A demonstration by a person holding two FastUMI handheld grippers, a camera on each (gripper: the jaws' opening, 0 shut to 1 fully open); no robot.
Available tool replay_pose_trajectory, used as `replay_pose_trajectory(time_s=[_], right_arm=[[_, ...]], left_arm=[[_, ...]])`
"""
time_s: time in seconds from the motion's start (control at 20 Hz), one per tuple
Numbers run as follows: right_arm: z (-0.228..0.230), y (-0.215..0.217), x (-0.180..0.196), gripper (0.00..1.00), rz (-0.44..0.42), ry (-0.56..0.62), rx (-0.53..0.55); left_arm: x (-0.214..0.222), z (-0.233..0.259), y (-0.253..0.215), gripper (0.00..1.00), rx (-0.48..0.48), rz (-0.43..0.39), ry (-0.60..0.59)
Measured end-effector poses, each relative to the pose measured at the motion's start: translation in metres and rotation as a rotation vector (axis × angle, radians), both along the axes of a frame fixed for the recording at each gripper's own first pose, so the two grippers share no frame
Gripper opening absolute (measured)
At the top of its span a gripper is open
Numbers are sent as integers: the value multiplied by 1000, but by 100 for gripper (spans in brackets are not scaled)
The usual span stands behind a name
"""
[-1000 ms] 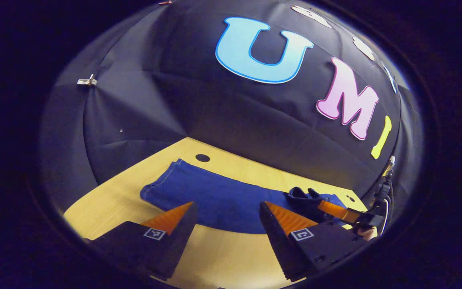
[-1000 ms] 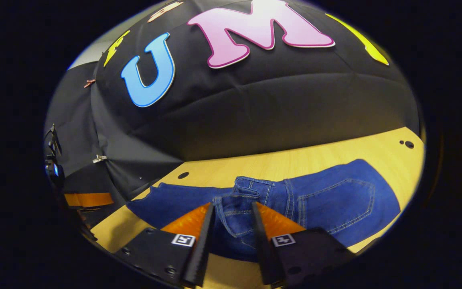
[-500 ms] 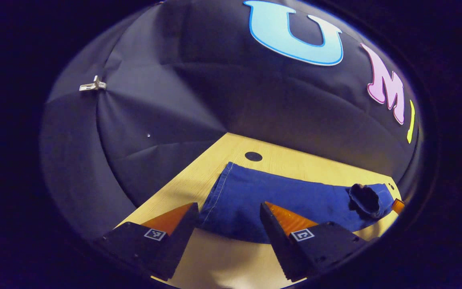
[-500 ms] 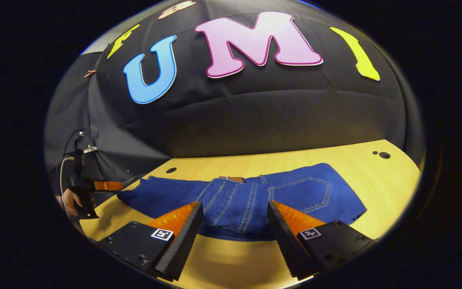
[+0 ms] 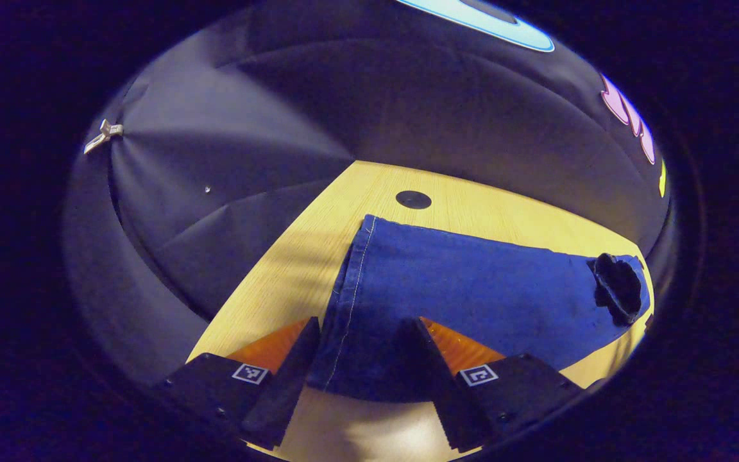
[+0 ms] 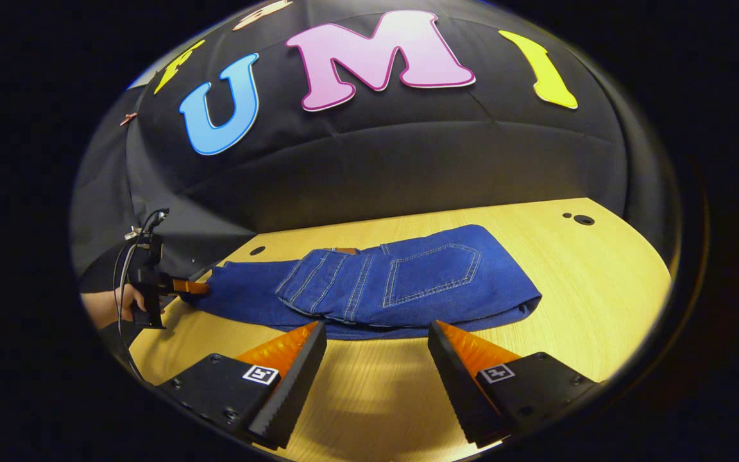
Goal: Grasp the waist and the cuffs of the jeans and fold them to make the two legs overlap; first hold the waist and fold one-third of the jeans toward the cuffs, then hold the cuffs and fold the remaining one-third in the same direction to finish folding.
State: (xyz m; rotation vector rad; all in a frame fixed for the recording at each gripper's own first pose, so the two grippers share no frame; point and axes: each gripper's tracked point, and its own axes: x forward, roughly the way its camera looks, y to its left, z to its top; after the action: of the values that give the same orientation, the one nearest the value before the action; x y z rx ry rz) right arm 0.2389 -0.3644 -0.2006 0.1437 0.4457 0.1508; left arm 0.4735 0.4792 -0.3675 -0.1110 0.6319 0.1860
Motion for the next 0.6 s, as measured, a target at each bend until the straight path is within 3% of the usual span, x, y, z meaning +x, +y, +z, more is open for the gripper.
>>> replay_pose_trajectory(time_s=[0.2,0.25,0.35,0.5,0.6], right_arm=[[-12,4,-6,97,6,36,10],[-15,5,-7,98,6,44,12],[-20,6,-10,98,8,61,15],[-25,5,-12,98,10,73,10],[-25,3,-10,98,8,70,3]], left_arm=[[2,2,-1,90,-3,-88,37],[6,1,0,96,-4,-103,31],[8,5,-7,29,-47,-65,-11],[10,5,-10,28,-96,-35,-52],[8,7,-11,13,-113,-20,-65]])
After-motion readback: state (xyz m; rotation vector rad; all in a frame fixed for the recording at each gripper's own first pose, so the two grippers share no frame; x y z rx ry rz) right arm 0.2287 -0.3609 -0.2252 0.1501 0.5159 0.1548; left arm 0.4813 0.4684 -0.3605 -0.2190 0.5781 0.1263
